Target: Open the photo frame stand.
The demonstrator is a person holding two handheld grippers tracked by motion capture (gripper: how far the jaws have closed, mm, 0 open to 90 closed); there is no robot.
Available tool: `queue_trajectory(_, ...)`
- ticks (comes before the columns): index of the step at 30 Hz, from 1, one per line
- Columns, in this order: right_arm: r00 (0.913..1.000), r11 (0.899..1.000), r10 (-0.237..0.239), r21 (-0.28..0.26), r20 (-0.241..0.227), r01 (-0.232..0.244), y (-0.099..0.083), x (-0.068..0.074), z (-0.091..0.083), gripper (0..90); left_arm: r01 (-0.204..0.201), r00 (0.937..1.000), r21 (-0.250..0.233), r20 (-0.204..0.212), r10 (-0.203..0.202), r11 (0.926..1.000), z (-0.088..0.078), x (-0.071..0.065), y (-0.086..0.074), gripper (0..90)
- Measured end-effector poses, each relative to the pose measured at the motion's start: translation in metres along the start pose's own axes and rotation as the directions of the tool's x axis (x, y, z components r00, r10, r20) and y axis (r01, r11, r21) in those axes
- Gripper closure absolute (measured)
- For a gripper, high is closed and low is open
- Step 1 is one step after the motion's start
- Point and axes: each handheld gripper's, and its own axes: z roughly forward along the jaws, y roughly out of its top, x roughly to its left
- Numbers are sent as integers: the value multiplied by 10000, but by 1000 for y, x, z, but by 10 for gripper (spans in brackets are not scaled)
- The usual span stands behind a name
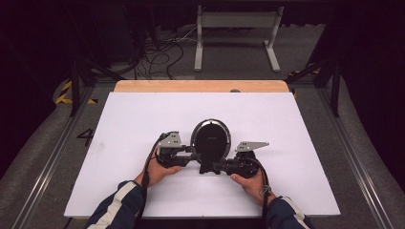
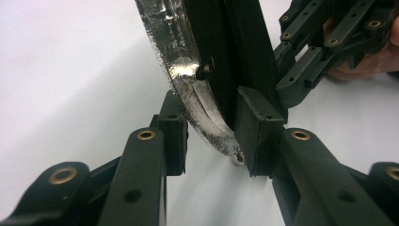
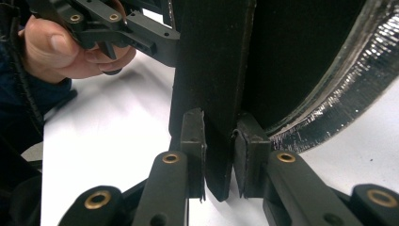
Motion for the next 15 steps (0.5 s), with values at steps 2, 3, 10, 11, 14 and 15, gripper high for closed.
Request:
queue_trajectory(2, 10000, 10000, -89, 42, 36, 89, 0, 1, 0, 768, -214, 9993, -11, -309, 214, 9998, 0, -4, 1, 656)
queue_trajectory(3, 9999, 9999, -132, 35, 57, 132, 0, 1, -1, 767, -350, 9980, 14, -531, 351, 9994, 0, -6, 2, 657)
queue_trajectory(10, 9995, 9994, -318, -161, 21, 318, 5, 1, -3, 754, -801, 9850, -233, -1551, 755, 9965, 1, -4, 2, 703)
queue_trajectory(11, 9993, 9992, -363, -158, 28, 364, 6, 1, -3, 754, -1072, 9783, -164, -1802, 1025, 9941, 1, -5, 3, 703)
queue_trajectory(14, 9992, 9991, -399, -113, -14, 398, 6, 1, -2, 755, -1447, 9654, -17, -2194, 1408, 9895, 0, -6, 3, 704)
queue_trajectory(15, 9990, 9990, -440, -120, -49, 439, 6, 1, -2, 752, -1540, 9602, 8, -2355, 1499, 9881, 0, -6, 2, 710)
